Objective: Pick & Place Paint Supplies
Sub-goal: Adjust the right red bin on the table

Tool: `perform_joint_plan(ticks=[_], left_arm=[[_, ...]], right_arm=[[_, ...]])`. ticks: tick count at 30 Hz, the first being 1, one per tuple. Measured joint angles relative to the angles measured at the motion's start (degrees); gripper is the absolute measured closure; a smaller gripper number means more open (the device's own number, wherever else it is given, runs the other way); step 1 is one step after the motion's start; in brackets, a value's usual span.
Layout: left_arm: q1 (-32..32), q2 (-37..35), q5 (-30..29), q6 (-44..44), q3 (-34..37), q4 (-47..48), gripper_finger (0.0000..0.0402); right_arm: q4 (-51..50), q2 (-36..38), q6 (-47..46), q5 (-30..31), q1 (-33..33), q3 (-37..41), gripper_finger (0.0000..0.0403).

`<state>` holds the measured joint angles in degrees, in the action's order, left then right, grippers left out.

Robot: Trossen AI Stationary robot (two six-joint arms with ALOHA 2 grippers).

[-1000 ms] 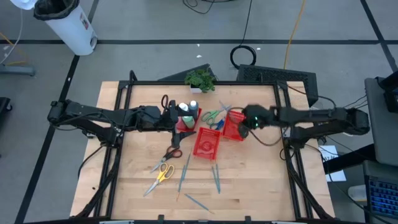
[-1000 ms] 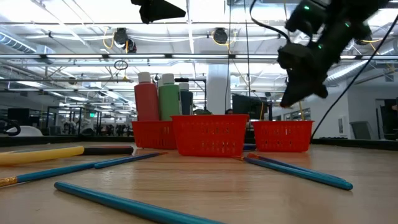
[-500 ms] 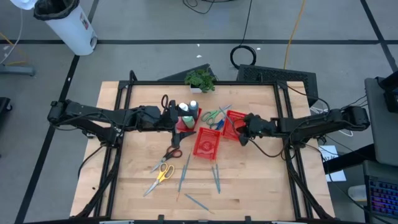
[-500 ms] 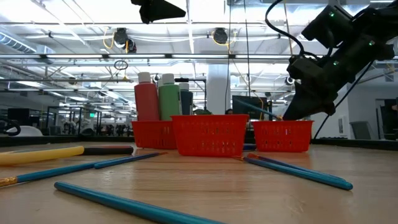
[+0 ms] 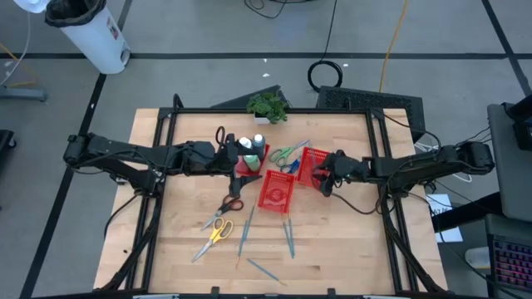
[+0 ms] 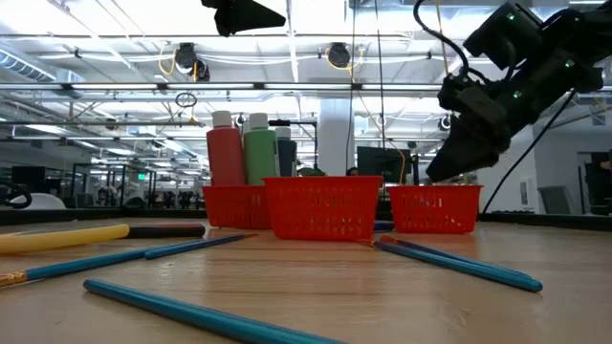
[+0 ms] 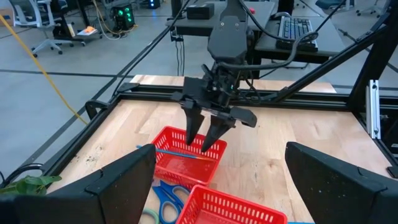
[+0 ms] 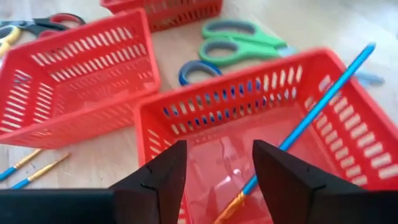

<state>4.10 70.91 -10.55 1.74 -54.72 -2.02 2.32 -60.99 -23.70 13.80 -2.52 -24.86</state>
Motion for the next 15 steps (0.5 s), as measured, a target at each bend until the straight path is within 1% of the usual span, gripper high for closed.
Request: perform_joint_plan(ticks=[2, 4, 6, 8, 11, 13, 15], left_arm=[[0.01, 0.0, 0.0, -0.01, 0.0, 0.02, 0.0036], [0.0, -0.02, 0.0, -0.01, 0.0, 0.02, 0.0036], [0.0, 0.0, 0.0, 0.0, 0.0, 0.02, 0.0036], [0.0, 0.0, 0.0, 0.0, 0.0, 0.0, 0.0036], [0.01, 0.0, 0.0, -0.01, 0.0, 0.02, 0.0036], [0.01, -0.02, 0.0, -0.01, 0.01, 0.02, 0.0036], [0.02, 0.0, 0.0, -0.02, 0.0, 0.02, 0.0036]], right_arm=[[-0.15, 0.91, 1.71, 0.46, -0.26, -0.01, 0.0221], [-1.33, 2.55, 2.03, 3.08, -1.23, -0.03, 0.0224], [-3.48, 4.85, 0.1, 5.91, -2.85, -0.03, 0.023], [-5.26, 7.32, -1.82, 6.46, -4.7, -0.03, 0.0236], [-11.35, 10.43, -4.73, 7.43, -7.2, -0.05, 0.0242], [-17.34, 11.7, -7.13, 8.71, -9.0, -0.05, 0.0242], [-21.97, 12.28, -10.24, 8.65, -10.8, -0.05, 0.0241]])
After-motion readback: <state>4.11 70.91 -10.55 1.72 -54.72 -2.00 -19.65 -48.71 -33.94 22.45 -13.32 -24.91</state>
